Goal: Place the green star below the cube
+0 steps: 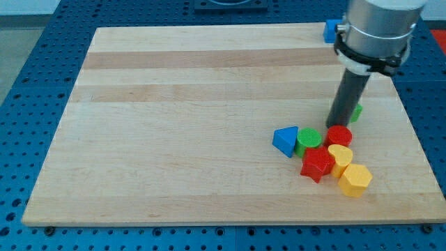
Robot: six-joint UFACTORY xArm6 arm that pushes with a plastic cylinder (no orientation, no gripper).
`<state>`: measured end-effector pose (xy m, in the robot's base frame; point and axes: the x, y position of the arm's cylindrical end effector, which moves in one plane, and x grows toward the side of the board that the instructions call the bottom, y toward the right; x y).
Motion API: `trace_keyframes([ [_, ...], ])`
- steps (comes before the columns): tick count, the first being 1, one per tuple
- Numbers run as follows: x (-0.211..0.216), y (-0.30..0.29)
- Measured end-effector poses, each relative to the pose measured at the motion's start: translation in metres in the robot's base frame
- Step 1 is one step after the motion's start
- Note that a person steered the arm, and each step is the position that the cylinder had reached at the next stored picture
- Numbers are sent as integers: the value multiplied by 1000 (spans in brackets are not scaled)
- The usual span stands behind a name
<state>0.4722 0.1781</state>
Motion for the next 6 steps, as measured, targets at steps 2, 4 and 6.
trace_keyframes([
  [2,3,15],
  [4,3,19],
  [6,-17,20],
])
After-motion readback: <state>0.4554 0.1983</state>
